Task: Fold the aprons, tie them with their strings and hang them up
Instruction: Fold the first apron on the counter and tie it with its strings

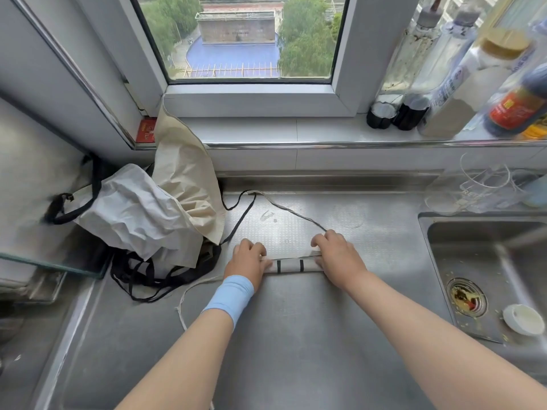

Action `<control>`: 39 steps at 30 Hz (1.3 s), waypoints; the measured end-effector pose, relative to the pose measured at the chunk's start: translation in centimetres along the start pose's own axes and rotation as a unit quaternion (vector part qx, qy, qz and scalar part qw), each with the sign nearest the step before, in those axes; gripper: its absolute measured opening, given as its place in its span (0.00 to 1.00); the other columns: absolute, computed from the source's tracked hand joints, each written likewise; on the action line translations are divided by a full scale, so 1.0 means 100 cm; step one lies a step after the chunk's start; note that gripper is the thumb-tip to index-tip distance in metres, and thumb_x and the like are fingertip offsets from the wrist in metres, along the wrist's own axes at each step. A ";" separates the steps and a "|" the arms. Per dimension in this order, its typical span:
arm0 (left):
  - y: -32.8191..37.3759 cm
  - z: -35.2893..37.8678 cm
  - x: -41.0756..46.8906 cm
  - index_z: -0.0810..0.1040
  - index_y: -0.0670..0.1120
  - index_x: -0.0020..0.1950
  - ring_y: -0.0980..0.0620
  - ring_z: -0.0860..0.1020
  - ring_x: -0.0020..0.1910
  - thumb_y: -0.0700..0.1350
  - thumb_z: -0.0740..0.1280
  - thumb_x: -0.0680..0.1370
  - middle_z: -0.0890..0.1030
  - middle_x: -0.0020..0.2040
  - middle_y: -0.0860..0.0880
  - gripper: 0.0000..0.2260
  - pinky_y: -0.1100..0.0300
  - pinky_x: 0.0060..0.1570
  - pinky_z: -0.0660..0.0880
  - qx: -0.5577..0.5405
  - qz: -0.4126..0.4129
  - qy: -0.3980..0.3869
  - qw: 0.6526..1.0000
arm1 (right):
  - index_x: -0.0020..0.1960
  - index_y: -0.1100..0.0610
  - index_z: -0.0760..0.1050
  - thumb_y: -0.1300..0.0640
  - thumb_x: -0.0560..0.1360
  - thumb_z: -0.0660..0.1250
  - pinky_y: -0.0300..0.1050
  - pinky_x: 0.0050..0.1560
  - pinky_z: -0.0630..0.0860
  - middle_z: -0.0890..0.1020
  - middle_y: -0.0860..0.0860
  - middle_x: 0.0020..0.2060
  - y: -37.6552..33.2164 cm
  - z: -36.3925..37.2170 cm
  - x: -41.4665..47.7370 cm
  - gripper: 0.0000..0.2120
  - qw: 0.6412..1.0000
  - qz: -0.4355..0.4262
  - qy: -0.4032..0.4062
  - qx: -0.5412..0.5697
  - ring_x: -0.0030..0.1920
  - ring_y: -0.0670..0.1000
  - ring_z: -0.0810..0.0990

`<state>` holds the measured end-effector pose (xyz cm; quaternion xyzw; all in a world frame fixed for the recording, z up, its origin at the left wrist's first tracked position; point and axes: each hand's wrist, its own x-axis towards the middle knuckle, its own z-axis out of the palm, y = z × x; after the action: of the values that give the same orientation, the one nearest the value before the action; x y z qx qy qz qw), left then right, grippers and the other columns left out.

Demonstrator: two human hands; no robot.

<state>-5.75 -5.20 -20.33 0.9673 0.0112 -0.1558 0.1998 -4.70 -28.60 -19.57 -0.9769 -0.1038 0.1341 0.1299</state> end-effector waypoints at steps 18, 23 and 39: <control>0.013 0.024 -0.001 0.60 0.53 0.77 0.53 0.52 0.78 0.44 0.58 0.80 0.57 0.78 0.57 0.24 0.49 0.76 0.44 0.117 0.190 -0.058 0.973 | 0.62 0.61 0.80 0.61 0.73 0.53 0.52 0.64 0.74 0.81 0.57 0.61 0.006 0.025 -0.001 0.24 0.977 -0.179 0.014 -0.114 0.62 0.56 0.80; 0.024 0.009 -0.005 0.71 0.53 0.69 0.48 0.64 0.70 0.42 0.59 0.80 0.68 0.70 0.54 0.18 0.55 0.63 0.63 0.133 0.152 -0.045 0.978 | 0.45 0.55 0.78 0.64 0.71 0.55 0.49 0.39 0.77 0.82 0.52 0.40 -0.012 0.007 0.003 0.14 0.962 -0.182 0.005 -0.202 0.40 0.55 0.83; -0.041 -0.119 -0.096 0.78 0.48 0.49 0.51 0.74 0.38 0.36 0.63 0.75 0.76 0.38 0.49 0.09 0.60 0.40 0.72 -0.431 -0.052 -0.239 0.869 | 0.71 0.59 0.69 0.62 0.73 0.49 0.60 0.72 0.63 0.71 0.58 0.71 -0.151 -0.041 -0.049 0.27 0.899 -0.295 0.186 -0.263 0.72 0.62 0.68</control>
<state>-11.71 3.55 -8.61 0.7167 0.0798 -0.3718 0.5846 -10.66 -16.38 -10.38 -0.9071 -0.3932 -0.1264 -0.0816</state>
